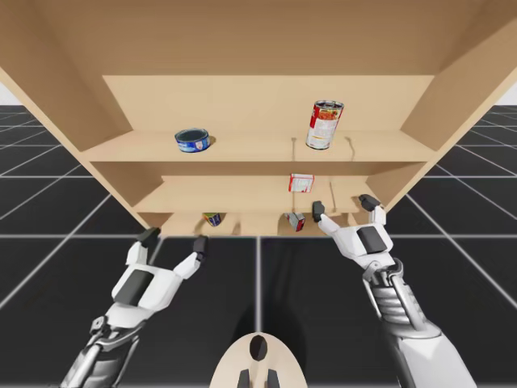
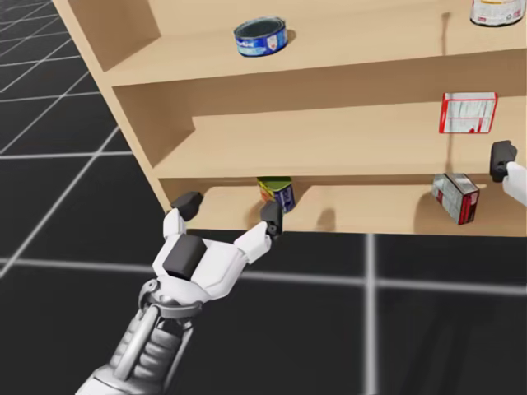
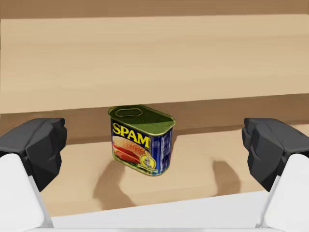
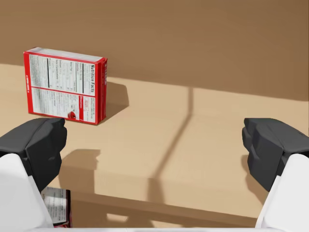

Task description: Find the potted meat can on the shelf and bring it to me.

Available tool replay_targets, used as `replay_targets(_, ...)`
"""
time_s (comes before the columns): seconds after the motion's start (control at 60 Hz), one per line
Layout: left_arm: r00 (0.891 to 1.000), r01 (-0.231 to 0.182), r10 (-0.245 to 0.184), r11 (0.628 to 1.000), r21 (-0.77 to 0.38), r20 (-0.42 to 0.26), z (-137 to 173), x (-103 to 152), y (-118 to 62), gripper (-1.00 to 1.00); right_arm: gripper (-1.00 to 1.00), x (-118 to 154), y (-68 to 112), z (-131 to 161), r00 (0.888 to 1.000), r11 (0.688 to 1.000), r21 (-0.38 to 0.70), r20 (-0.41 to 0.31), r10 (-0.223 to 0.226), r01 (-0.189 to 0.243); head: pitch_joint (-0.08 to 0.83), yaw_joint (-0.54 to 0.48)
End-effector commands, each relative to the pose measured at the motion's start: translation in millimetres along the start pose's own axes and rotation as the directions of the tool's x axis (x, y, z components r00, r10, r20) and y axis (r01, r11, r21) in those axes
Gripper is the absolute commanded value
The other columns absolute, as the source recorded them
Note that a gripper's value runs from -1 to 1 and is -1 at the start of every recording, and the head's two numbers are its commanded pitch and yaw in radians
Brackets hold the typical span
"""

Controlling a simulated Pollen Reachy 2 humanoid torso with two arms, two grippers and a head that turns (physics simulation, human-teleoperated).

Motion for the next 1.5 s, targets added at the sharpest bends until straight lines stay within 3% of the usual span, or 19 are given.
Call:
replay_targets(0.017,0.995,-0.102,0.102,0.995,-0.001,-0.021,-13.5,-28.2,-22.6,-1.0,-1.0,0.1,-0.1,0.0,1.0,1.0,0.001,0.001,0.001,-0.001,0.601,0.28)
replay_targets(0.15,0.988,-0.135,0.132,0.991,-0.025,-0.079,-37.9,-39.6,-22.7,-1.0,-1.0,0.3,0.1,0.2,1.0,1.0,0.001,0.003,0.001,-0.001,0.603,0.28)
replay_targets(0.167,0.983,-0.155,0.151,0.987,-0.033,-0.104,-44.1,-41.8,-21.4,-1.0,-1.0,0.4,0.0,0.2,1.0,1.0,0.001,0.003,0.003,-0.003,0.603,0.28)
replay_targets(0.283,0.969,-0.196,0.19,0.98,-0.023,-0.161,-65.9,-53.4,-16.1,-1.0,-1.0,0.1,0.4,0.3,1.0,1.0,0.0,0.003,0.004,-0.004,0.605,0.28)
replay_targets(0.567,0.977,-0.117,0.116,0.993,0.006,-0.178,-110.6,-65.5,-7.8,-1.0,-1.0,-0.1,0.7,0.5,1.0,1.0,0.001,0.002,0.003,-0.003,0.611,0.28)
replay_targets(0.9,0.975,-0.098,0.102,0.995,0.028,-0.198,-156.8,-78.3,-11.6,-1.0,-1.0,0.6,0.0,0.8,1.0,1.0,0.0,0.003,0.001,-0.001,0.623,0.27)
replay_targets(1.15,0.967,-0.089,0.098,0.995,0.05,-0.236,-165.5,-92.2,-9.9,-1.0,-1.0,0.3,0.6,0.7,1.0,1.0,0.001,0.001,0.001,-0.001,0.627,0.27)
replay_targets(1.167,0.966,-0.087,0.096,0.995,0.051,-0.24,-165.4,-92.7,-10.0,-0.8,-1.0,0.3,0.6,0.7,1.0,1.0,0.001,0.0,0.001,-0.001,0.627,0.27)
replay_targets(1.183,0.965,-0.087,0.096,0.995,0.047,-0.245,-164.3,-93.9,-10.6,-0.38,-1.0,0.3,0.7,0.7,1.0,1.0,0.001,0.0,0.001,-0.001,0.626,0.27)
replay_targets(1.2,0.963,-0.087,0.095,0.995,0.044,-0.251,-163.5,-94.0,-10.9,0.43,-1.0,0.3,0.7,0.7,1.0,1.0,0.001,0.0,0.001,-0.001,0.626,0.27)
replay_targets(1.217,0.962,-0.089,0.097,0.995,0.041,-0.255,-162.5,-94.8,-11.6,0.93,-1.0,0.2,0.7,0.7,1.0,1.0,0.002,0.0,0.001,-0.001,0.626,0.27)
replay_targets(1.283,0.952,-0.086,0.093,0.996,0.038,-0.291,-159.3,-97.9,-14.6,1.0,-1.0,0.2,1.0,0.6,1.0,1.0,0.001,0.0,0.002,-0.002,0.626,0.27)
replay_targets(1.5,0.95,-0.077,0.086,0.996,0.04,-0.301,-155.2,-99.1,-16.3,1.0,-1.0,0.2,1.4,0.6,1.0,1.0,0.003,-0.002,0.0,0.0,0.625,0.27)
